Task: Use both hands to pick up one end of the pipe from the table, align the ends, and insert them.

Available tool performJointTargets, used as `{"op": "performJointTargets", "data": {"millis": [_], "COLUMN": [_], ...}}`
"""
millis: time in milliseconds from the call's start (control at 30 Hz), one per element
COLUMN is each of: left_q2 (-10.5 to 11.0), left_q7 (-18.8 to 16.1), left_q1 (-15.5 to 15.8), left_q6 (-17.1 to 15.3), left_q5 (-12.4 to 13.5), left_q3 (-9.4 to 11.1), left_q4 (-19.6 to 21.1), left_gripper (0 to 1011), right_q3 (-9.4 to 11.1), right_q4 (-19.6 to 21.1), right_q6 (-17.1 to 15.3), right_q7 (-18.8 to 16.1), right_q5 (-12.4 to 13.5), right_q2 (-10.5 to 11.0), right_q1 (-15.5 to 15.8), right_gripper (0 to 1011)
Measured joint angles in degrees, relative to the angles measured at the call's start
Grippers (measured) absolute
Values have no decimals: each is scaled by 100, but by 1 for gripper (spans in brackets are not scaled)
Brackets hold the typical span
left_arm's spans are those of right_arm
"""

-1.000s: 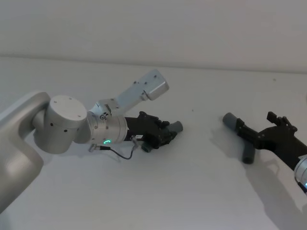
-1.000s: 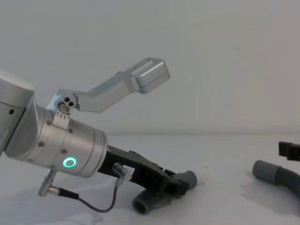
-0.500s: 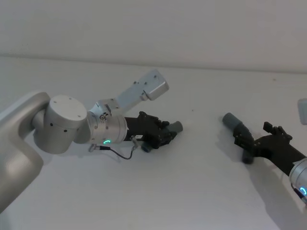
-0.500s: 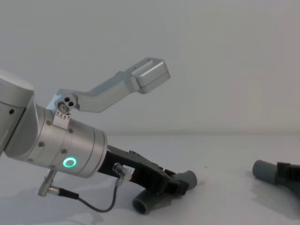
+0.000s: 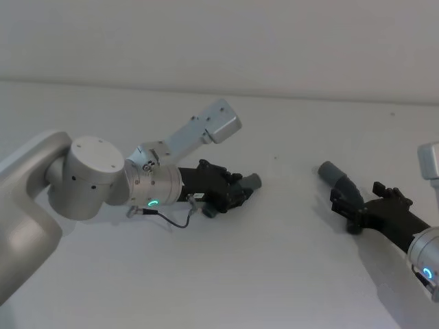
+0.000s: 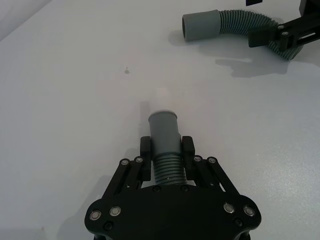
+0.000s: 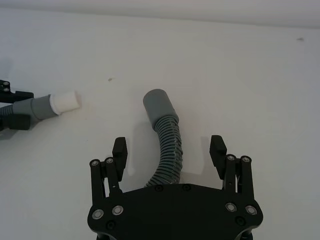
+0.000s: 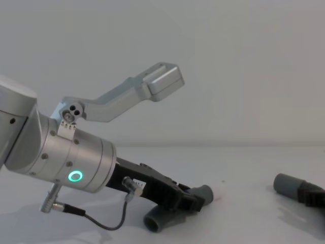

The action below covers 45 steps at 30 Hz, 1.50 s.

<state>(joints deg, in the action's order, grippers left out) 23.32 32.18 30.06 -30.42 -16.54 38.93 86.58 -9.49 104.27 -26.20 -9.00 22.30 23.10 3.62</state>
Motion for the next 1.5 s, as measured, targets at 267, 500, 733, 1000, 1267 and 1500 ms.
{"op": "performJointTargets", "data": {"millis": [267,500,733,1000,1267,1500], "left_q2": [0,0,0,0,0,0], "left_q7": [0,0,0,0,0,0], "left_q1": [0,0,0,0,0,0], "left_q6": [0,0,0,0,0,0], "left_q5": [0,0,0,0,0,0], "left_q3": [0,0,0,0,0,0], "left_q4": [0,0,0,0,0,0], "left_gripper": [353,353,353,353,353,353], "right_q3": [-19,-30,-51,-61,-65,-68], "right_q4": [-72,-118,-165,-185,-196,-201], "right_q6": [-120,-183,-225,-237,-245,-250], "right_q7": [14,12,-24,-54,-67,-74], "right_q5": [-18,-44,-88,-112,-128,-132], "right_q2": [-73,-119,-150,-163,-169,-173], "right_q1": [-63,-104,-142,-158,-168,-172], "right_gripper": [1003,1004,1004,885,660,433]}}
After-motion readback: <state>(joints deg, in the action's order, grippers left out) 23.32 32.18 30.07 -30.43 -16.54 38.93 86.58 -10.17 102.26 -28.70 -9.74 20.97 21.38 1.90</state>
